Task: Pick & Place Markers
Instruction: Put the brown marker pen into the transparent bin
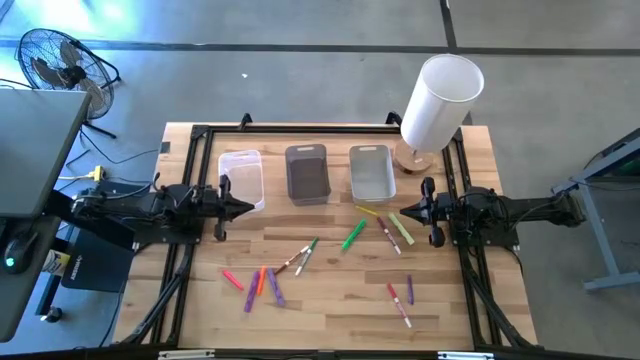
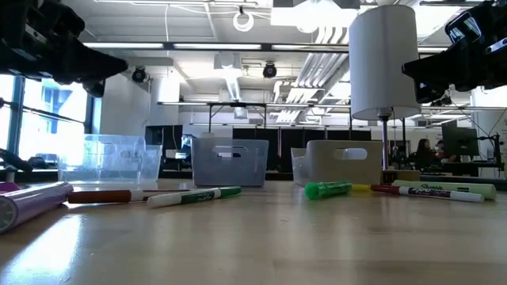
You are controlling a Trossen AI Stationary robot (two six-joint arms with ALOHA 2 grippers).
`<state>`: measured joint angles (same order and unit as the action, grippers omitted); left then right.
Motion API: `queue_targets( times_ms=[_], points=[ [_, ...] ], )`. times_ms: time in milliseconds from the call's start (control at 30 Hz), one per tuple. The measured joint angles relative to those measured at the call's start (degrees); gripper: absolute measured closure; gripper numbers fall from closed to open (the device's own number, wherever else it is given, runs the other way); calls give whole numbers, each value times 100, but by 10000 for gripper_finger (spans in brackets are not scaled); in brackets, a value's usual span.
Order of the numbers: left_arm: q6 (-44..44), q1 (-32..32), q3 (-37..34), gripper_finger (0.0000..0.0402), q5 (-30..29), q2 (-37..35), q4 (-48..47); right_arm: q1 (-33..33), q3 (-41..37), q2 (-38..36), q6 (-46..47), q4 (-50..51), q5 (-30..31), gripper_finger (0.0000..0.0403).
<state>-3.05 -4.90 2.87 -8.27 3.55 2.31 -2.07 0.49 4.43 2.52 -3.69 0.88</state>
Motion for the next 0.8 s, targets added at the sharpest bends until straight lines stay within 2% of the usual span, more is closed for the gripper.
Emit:
queue_targets(
  times_ms=[233,333,433,500,667,800],
  points=[
    [125,-1,976,401,-523,1414,15,0,-1,0,-2,3,-1,402],
    [-176,-3,1587,401,-972,2191,-173,-2,-1,0,-2,3,0,402],
    [-1038,-2,2381,401,-1489,2996,-920,0,0,0,-2,3,0,402],
    [-1675,-1,3008,401,-1587,3575,-1589,0,-2,0,-1,1,-2,402],
    [-2957,-1,4565,401,-1393,5098,-3302,0,0,0,-2,3,0,402],
    [-3504,-1,5639,402,-1114,6179,-4454,-1,-2,0,-2,1,-2,402]
  ],
)
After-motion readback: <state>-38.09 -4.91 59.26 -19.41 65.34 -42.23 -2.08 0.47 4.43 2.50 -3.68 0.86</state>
